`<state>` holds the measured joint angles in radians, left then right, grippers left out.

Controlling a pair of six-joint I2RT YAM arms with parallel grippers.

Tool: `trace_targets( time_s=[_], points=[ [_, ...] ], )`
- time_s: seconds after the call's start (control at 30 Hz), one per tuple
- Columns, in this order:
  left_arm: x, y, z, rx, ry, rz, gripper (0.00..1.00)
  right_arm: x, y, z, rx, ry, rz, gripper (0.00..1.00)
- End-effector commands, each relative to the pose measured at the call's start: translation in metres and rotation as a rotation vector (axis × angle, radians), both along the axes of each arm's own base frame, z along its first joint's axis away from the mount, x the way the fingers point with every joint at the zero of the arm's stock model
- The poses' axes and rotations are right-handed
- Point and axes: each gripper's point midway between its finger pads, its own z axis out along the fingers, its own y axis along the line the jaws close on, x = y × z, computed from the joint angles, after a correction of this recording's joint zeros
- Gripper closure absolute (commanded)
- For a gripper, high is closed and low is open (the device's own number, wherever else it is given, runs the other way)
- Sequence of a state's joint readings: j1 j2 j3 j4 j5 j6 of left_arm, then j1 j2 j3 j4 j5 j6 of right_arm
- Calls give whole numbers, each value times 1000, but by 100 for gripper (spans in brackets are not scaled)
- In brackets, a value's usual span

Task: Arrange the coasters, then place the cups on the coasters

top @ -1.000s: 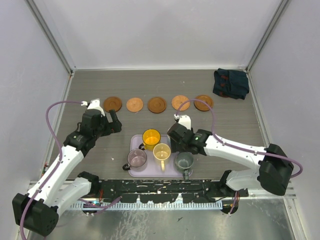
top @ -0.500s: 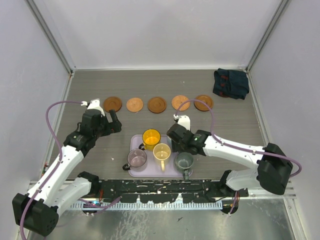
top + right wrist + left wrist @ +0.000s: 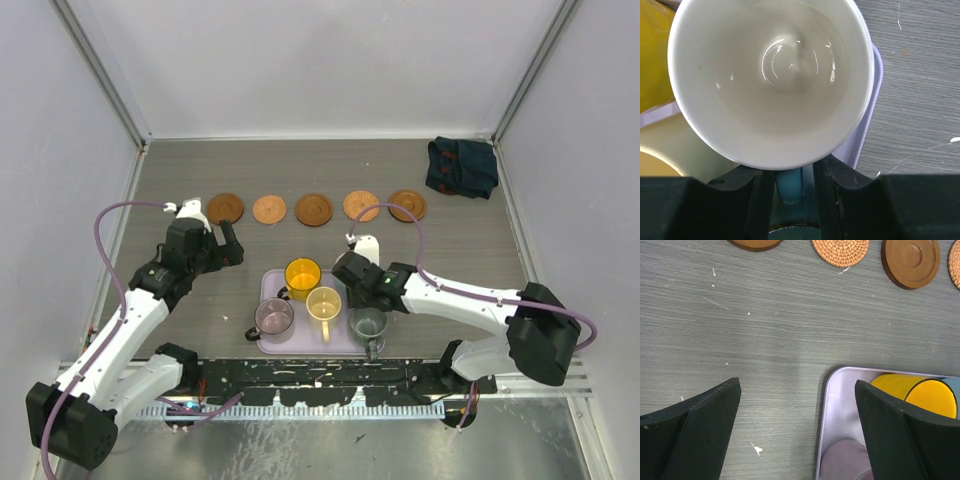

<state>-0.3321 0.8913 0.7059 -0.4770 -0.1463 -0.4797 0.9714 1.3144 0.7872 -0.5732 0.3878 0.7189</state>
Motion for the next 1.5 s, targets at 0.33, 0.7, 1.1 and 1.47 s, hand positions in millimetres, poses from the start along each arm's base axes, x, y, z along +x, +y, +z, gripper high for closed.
trace_targets(
  time_s=[0.33,0.7,1.1,1.47],
  points=[
    [6,3,7,17,-36,8,2,13,9,-1,-1,-39,-19,98],
    [6,6,11,23,-55,22,2,31,6,31,42,-175,-61,99],
    [9,7,20,15,-90,36,2,72,-14,95,-17,-464,-150,99],
    [13,5,25,-3,-105,42,2,140,-61,137,-17,-548,-278,99]
  ],
)
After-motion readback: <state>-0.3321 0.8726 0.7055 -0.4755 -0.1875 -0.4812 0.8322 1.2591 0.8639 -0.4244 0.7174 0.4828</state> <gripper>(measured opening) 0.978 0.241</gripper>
